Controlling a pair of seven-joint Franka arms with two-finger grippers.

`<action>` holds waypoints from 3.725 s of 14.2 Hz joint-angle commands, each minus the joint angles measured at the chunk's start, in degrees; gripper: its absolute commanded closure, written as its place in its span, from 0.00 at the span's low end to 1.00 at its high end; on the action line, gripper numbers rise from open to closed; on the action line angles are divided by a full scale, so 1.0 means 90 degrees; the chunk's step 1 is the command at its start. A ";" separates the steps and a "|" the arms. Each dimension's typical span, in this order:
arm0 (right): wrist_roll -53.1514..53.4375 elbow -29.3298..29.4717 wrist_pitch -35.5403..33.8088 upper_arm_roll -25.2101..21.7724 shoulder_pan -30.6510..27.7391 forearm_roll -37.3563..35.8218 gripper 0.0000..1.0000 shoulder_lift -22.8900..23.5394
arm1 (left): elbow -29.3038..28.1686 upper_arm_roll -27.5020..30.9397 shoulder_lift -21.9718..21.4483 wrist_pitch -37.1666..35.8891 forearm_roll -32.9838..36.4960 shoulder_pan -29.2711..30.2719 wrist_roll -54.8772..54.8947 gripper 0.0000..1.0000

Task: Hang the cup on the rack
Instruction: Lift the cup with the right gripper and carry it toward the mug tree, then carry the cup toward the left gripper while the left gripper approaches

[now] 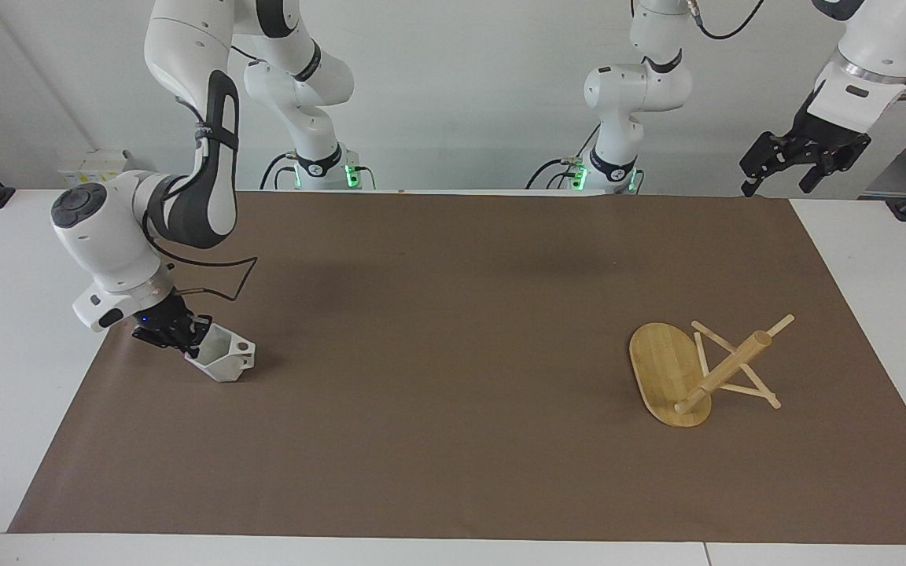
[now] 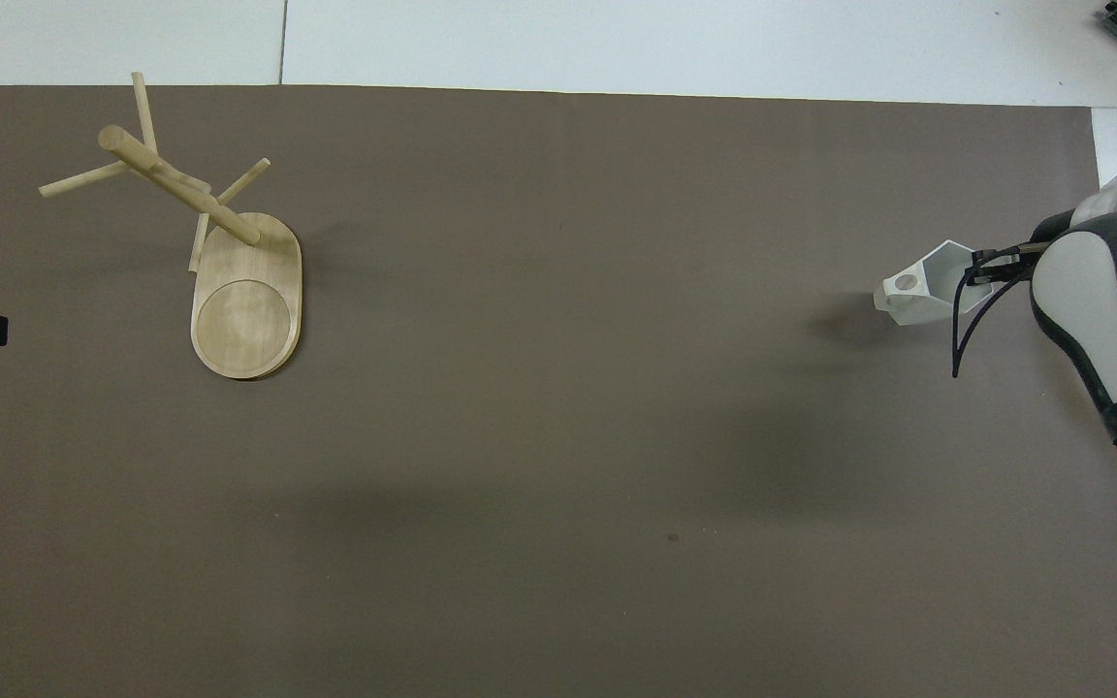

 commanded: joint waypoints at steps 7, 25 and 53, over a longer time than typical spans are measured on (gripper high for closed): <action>0.1348 0.1815 -0.2780 0.0274 0.0015 0.0202 1.00 -0.0479 | -0.0072 -0.0004 -0.0118 -0.0071 -0.0028 0.0030 -0.0035 0.00; 0.2572 0.2122 -0.2198 0.1876 0.0171 0.3765 1.00 -0.0791 | -0.0072 -0.0033 -0.0128 -0.0023 -0.0047 -0.0048 -0.0355 0.00; 0.2367 0.0616 0.1055 0.3702 0.0669 0.5671 1.00 -0.1027 | 0.0309 -0.1020 0.0800 0.0740 -0.3836 -0.0058 -0.9859 0.00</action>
